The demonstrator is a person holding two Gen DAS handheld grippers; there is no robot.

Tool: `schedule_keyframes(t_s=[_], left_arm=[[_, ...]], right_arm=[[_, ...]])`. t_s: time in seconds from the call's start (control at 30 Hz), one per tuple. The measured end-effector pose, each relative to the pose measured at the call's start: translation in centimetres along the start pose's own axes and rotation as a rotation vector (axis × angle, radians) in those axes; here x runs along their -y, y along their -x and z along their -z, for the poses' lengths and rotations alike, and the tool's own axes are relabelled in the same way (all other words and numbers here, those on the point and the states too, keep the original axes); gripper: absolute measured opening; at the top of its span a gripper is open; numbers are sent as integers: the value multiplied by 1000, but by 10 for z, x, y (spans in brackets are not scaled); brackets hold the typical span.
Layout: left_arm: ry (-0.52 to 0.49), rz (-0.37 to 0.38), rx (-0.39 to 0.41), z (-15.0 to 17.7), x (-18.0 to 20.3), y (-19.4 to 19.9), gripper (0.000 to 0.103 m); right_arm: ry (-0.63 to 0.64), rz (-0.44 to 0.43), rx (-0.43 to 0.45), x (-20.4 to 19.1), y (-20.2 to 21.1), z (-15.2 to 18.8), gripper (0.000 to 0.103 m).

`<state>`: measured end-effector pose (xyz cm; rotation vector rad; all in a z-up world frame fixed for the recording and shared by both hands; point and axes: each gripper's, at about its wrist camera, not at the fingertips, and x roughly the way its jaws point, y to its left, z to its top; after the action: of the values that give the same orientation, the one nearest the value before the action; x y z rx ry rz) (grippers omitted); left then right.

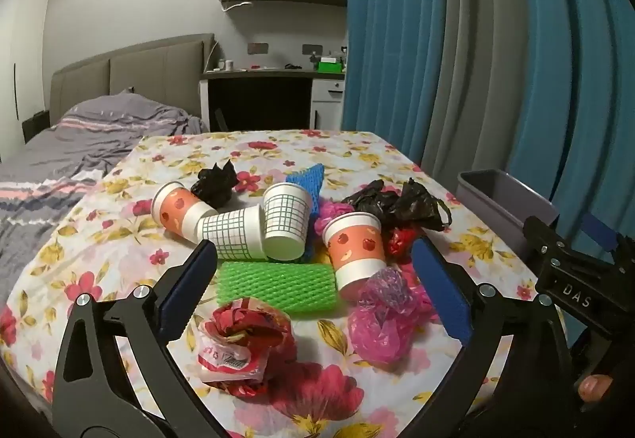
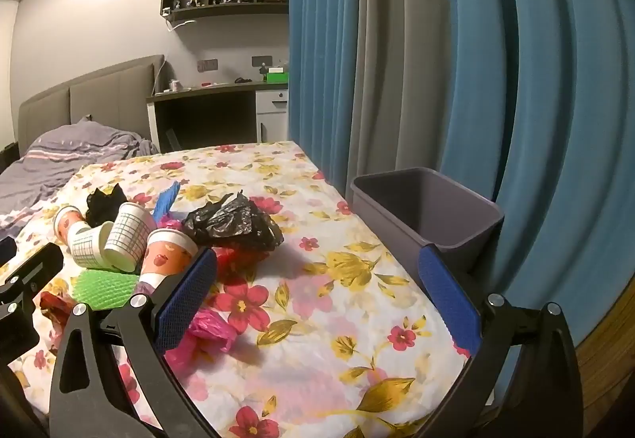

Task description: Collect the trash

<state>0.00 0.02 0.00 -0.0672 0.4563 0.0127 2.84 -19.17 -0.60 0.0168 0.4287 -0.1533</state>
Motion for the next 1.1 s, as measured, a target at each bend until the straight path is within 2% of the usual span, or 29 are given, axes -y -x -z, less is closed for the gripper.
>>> schedule_keyframes(t_s=[1.1], left_arm=[[8,-1,-4,1,-3,-1,97]], right_arm=[[2,5,6,2,2,-4,98]])
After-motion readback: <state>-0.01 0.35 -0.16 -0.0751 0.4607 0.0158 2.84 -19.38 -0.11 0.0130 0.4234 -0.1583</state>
